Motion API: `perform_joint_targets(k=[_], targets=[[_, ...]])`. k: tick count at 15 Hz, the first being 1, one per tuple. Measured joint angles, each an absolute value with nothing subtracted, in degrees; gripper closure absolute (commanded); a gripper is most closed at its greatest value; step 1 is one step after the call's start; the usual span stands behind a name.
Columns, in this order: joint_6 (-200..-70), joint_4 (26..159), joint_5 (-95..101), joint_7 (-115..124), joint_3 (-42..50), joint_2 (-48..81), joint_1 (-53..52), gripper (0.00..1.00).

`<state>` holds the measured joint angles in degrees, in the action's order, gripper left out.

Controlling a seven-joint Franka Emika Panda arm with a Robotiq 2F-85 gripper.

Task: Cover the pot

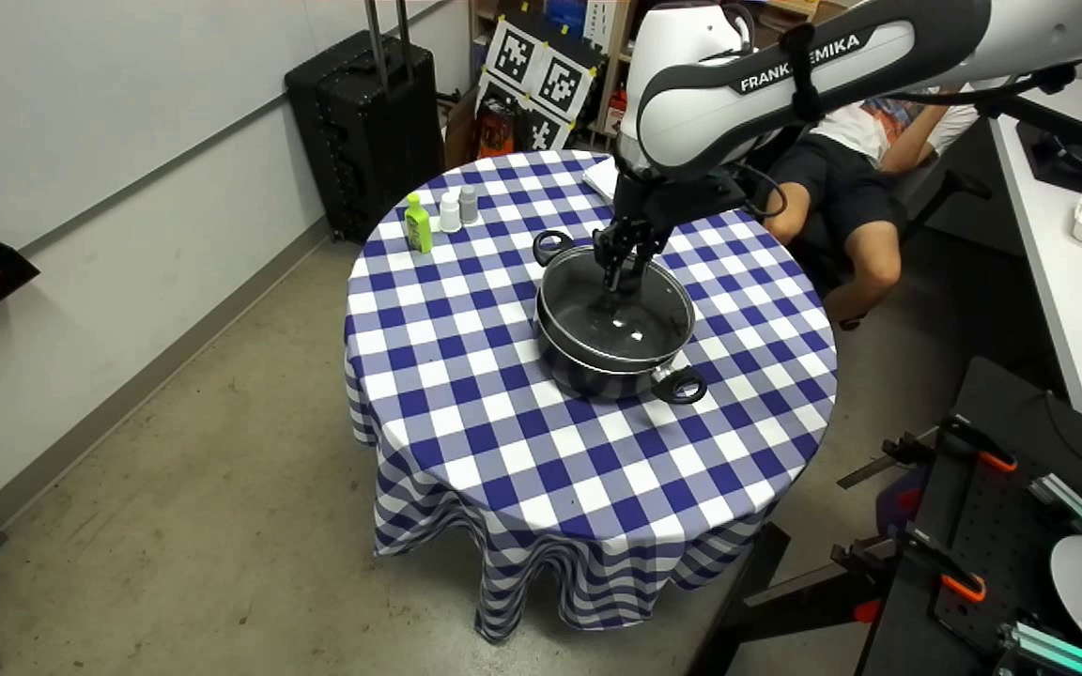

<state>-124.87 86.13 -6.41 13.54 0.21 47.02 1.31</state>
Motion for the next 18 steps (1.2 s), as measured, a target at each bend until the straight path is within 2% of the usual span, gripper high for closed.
perform_joint_targets(k=[18], targets=[[-124.8, 84.6, -8.6, 13.5, -0.7, 47.5, 1.3, 0.74]])
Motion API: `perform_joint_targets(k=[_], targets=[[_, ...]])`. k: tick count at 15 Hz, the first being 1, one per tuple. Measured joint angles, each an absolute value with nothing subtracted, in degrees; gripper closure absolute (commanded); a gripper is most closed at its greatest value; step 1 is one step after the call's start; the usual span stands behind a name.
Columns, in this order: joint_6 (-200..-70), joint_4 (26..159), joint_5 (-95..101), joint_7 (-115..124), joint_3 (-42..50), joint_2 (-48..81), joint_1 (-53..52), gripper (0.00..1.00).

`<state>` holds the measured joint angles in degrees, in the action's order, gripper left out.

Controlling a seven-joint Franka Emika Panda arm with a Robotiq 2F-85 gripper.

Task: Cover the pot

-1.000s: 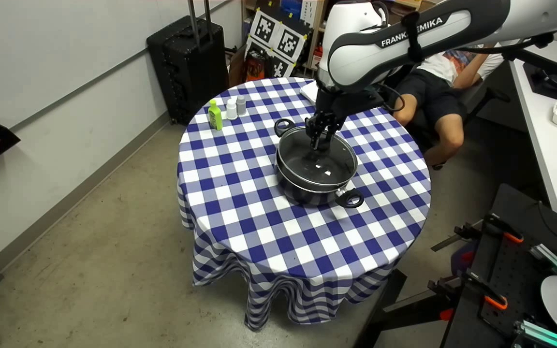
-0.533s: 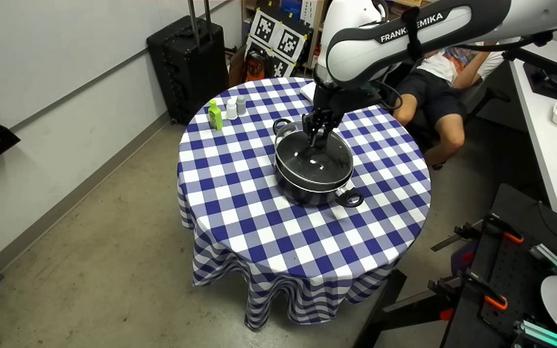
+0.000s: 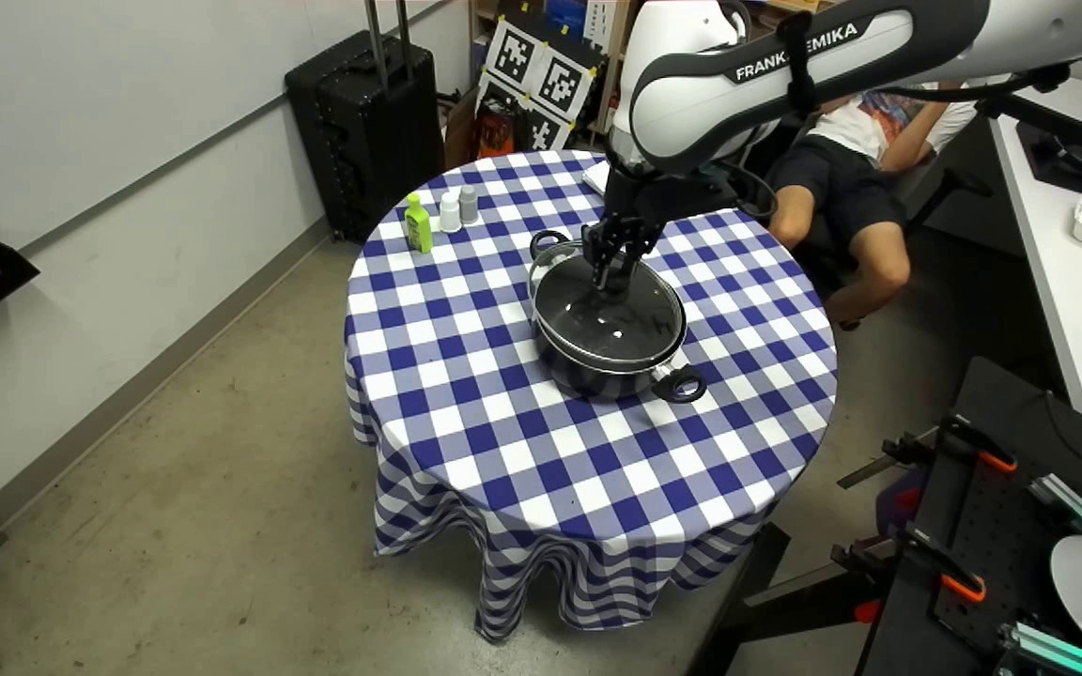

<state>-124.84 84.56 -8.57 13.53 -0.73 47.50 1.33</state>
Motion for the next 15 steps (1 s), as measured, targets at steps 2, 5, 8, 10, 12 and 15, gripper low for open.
perform_joint_targets(k=[2, 5, 8, 10, 12, 15], targets=[[-124.8, 84.6, -8.6, 13.5, -0.7, 47.8, 1.4, 0.74], [-124.8, 84.7, -8.6, 13.5, -0.6, 48.2, 1.4, 0.74], [-124.7, 84.8, -8.6, 13.5, -0.3, 48.2, 1.4, 0.74], [-124.7, 84.8, -8.6, 13.5, -0.3, 48.2, 1.4, 0.74], [-124.7, 84.8, -8.6, 13.5, -0.3, 48.2, 1.4, 0.74], [-124.5, 84.8, -8.5, 13.5, -0.2, 48.2, 1.3, 0.74]])
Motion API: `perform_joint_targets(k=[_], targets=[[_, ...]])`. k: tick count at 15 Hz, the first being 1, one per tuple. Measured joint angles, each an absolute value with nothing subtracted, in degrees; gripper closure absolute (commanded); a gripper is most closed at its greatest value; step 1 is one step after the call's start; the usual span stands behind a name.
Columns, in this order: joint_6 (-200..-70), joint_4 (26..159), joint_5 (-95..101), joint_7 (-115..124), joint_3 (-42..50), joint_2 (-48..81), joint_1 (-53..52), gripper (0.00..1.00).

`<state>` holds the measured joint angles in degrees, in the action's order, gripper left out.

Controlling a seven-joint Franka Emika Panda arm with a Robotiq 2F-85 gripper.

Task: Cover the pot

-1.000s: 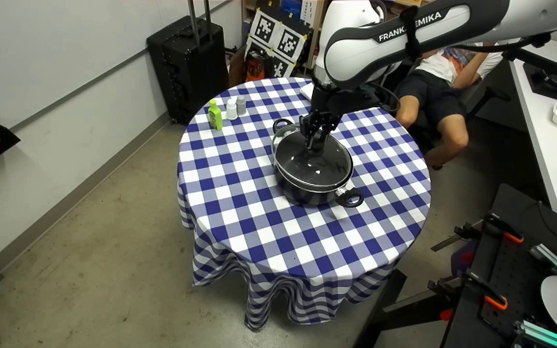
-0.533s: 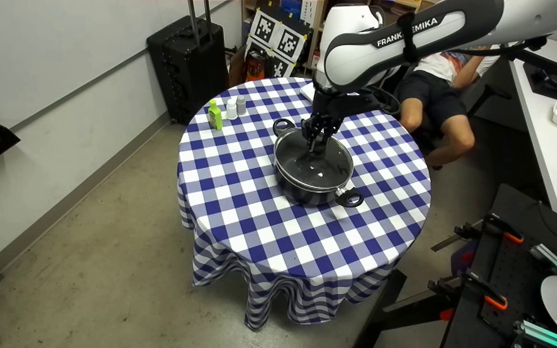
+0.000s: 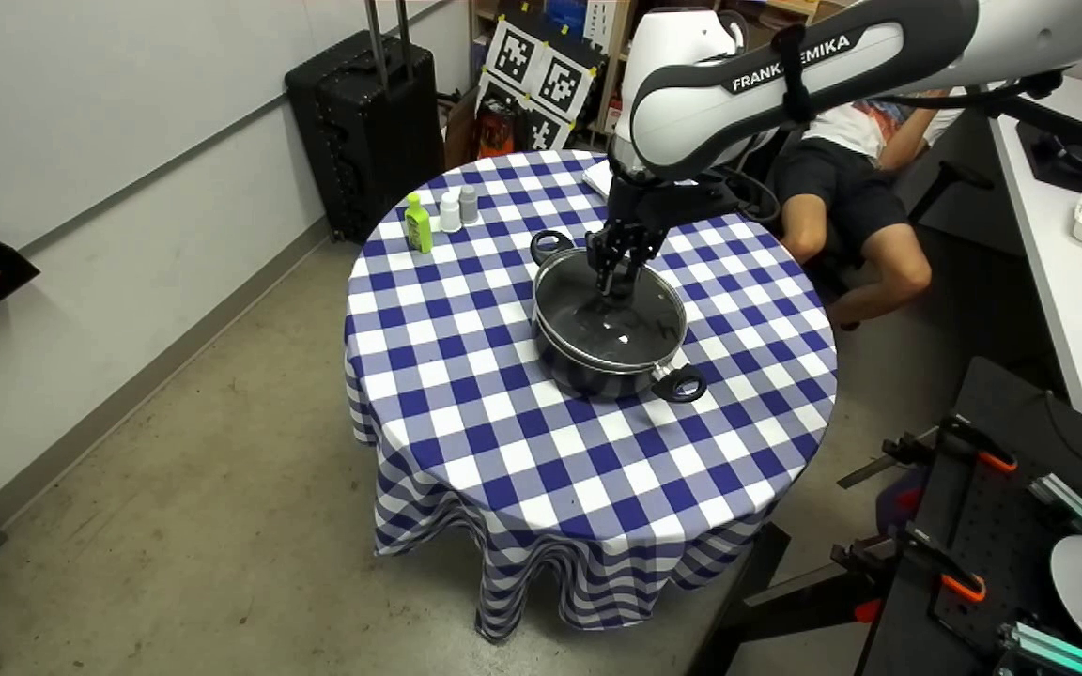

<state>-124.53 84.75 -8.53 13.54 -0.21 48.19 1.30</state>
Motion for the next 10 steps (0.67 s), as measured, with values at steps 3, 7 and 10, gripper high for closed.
perform_joint_targets(k=[3, 7, 10], targets=[[-124.4, 84.7, -8.5, 13.5, -0.1, 48.2, 1.3, 0.74], [-124.1, 84.6, -8.4, 13.6, 0.0, 48.2, 1.1, 0.74], [-123.5, 84.4, -8.2, 13.6, 0.3, 48.2, 0.8, 0.74]])
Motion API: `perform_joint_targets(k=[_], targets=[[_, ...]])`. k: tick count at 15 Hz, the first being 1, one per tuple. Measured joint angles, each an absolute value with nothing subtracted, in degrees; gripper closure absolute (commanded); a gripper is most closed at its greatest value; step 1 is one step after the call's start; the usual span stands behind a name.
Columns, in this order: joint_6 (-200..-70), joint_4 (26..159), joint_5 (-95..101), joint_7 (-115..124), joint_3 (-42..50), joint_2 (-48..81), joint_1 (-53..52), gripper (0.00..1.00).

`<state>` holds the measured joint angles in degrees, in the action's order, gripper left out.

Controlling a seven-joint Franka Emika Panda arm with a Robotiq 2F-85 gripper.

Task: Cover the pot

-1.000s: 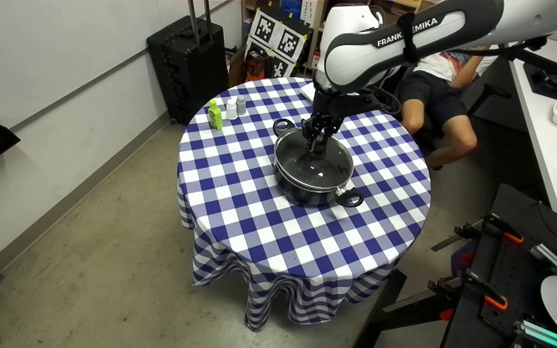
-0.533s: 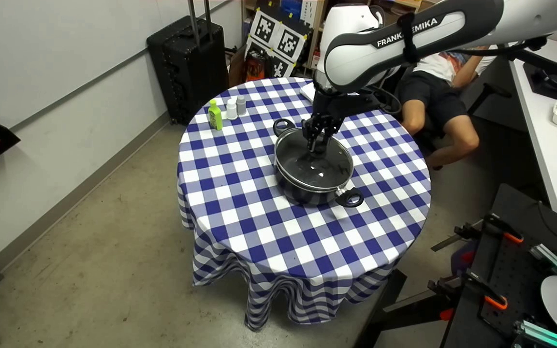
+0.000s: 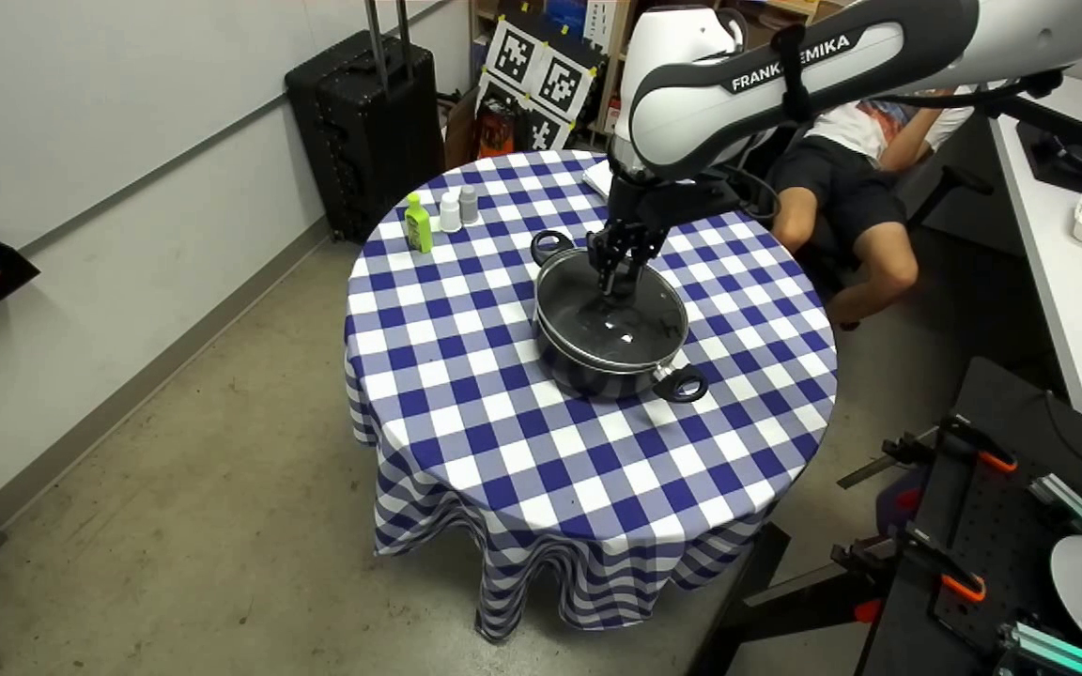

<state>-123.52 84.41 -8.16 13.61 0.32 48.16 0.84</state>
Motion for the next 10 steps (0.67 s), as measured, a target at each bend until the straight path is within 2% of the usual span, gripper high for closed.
perform_joint_targets(k=[10], targets=[[-122.3, 83.8, -7.7, 13.6, 1.0, 48.2, 0.6, 0.74]])
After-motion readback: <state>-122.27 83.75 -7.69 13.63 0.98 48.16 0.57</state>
